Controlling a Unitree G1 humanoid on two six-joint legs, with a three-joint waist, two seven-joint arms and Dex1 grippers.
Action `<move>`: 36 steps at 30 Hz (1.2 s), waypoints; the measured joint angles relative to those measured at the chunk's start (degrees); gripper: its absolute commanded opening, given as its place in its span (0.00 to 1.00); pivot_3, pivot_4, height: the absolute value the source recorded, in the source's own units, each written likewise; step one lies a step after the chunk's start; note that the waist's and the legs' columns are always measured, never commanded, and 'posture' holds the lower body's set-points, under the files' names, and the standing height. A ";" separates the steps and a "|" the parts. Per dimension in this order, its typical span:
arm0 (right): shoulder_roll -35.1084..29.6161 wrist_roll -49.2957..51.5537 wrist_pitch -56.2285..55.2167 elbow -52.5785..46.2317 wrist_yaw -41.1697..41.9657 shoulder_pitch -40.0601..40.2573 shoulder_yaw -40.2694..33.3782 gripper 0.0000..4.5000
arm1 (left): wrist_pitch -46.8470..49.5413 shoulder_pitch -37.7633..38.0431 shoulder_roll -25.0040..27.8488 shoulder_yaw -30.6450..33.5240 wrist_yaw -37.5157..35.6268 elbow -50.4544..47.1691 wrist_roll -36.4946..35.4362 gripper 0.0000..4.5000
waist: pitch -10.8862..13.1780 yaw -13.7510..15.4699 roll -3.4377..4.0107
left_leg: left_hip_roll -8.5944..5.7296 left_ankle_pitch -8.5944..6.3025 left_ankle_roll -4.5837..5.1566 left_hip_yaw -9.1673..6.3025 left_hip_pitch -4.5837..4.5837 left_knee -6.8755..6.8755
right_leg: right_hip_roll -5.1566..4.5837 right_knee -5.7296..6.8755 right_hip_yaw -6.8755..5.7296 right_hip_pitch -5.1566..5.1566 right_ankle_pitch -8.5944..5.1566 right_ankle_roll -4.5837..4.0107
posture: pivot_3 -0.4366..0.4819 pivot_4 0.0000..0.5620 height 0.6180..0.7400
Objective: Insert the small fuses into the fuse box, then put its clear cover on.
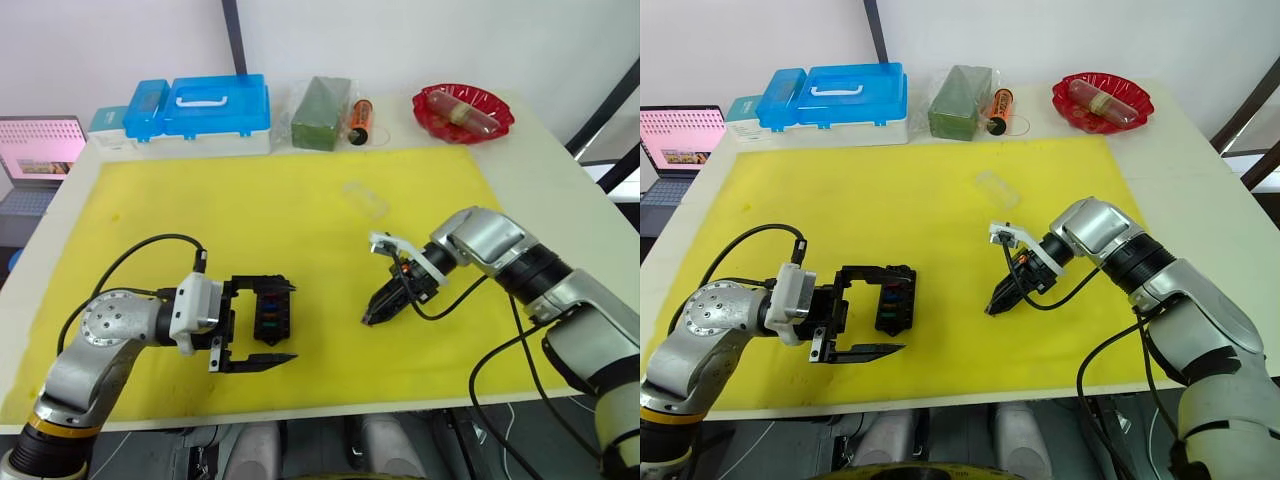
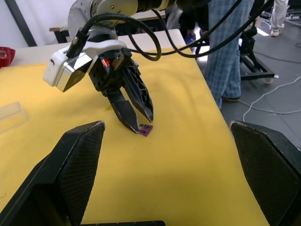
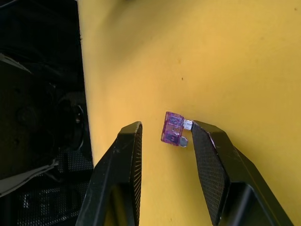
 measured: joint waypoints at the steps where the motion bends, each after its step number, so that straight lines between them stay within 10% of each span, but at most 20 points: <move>1: -0.09 0.36 0.00 -0.10 0.00 -0.01 0.27 0.37 | 0.00 0.00 0.00 0.00 0.00 0.00 0.01 1.00 | 0.00 -0.03 0.00 | 0.00 0.00 0.00 0.00 0.00 0.00 | 0.00 0.00 0.00 0.00 0.00 0.00 | 0.48 0.27 1.00; 36: -1.12 3.69 2.25 -3.57 0.04 0.89 2.92 0.37 | -0.01 -0.77 -0.01 -0.26 -0.02 0.01 0.32 1.00 | 0.00 0.01 0.00 | 0.00 0.00 0.00 -0.01 0.00 0.00 | 0.00 0.00 -0.01 0.00 0.00 0.00 | 0.48 0.27 1.00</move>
